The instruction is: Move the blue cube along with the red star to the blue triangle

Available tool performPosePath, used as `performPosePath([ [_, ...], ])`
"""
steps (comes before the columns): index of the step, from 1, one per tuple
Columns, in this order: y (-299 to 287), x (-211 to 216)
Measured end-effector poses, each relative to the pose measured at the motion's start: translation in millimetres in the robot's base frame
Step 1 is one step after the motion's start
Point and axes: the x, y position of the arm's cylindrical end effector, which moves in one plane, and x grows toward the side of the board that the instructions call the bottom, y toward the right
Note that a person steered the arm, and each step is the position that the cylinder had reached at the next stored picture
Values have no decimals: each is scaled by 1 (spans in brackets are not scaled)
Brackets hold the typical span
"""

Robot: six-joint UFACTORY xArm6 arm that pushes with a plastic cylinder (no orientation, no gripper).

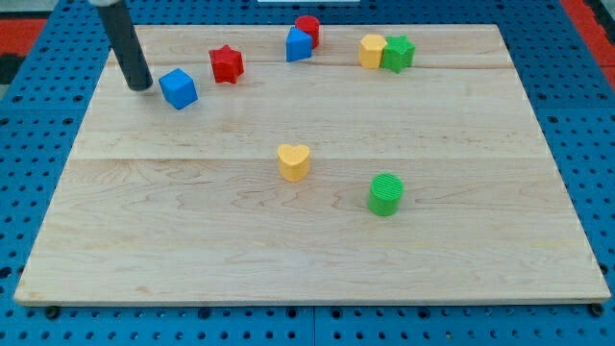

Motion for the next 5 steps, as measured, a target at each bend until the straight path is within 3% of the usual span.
performPosePath([
  [1,4,15],
  [5,96,-43],
])
